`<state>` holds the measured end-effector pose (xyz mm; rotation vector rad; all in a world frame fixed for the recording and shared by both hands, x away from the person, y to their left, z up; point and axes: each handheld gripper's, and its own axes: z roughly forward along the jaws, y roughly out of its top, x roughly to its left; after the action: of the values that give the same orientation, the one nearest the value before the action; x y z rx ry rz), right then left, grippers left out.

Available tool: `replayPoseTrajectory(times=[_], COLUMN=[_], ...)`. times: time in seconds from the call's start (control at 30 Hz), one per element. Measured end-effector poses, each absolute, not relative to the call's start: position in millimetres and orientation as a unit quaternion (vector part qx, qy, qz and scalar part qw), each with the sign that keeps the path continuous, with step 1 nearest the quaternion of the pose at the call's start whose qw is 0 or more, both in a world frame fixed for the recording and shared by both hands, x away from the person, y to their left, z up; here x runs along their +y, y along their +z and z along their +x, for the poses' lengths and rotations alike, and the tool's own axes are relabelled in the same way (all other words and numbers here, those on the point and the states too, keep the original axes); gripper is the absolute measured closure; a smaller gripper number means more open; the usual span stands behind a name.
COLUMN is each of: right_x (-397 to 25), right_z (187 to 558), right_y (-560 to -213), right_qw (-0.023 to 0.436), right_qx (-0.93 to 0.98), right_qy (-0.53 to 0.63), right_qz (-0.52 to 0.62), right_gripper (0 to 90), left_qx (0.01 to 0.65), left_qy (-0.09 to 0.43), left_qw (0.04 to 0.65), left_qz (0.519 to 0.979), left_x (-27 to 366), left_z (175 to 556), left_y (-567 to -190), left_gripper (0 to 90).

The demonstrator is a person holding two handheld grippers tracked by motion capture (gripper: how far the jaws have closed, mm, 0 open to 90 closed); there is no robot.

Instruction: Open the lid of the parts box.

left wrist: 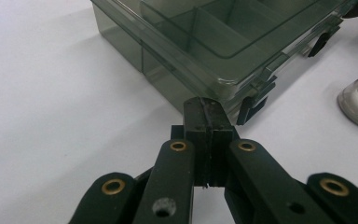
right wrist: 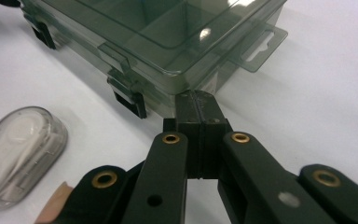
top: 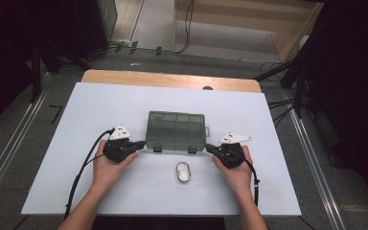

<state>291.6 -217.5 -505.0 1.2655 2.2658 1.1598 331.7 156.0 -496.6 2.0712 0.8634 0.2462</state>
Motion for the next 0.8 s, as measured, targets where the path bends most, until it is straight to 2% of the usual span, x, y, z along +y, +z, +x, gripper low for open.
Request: replayPoseTrajectory(times=[0.17, 0.33, 0.53, 0.8], right_x=[-221, -219, -219, -222], right_z=[291, 290, 287, 294], right_y=[-501, -496, -490, -480], right_qw=[0.137, 0.149, 0.168, 0.167], right_qx=[0.773, 0.768, 0.76, 0.737], right_qy=[0.432, 0.44, 0.451, 0.479], right_qz=[0.443, 0.441, 0.437, 0.447], right_gripper=[87.9, 87.9, 87.9, 87.9], left_qx=[0.349, 0.348, 0.339, 0.33], left_qy=[0.089, 0.088, 0.11, 0.124], left_qw=[0.444, 0.465, 0.466, 0.481], left_qz=[0.82, 0.809, 0.81, 0.803], left_x=[158, 157, 151, 145], left_z=[332, 332, 329, 335], left_y=[-494, -488, -478, -462], left_gripper=[89.4, 89.4, 89.4, 89.4])
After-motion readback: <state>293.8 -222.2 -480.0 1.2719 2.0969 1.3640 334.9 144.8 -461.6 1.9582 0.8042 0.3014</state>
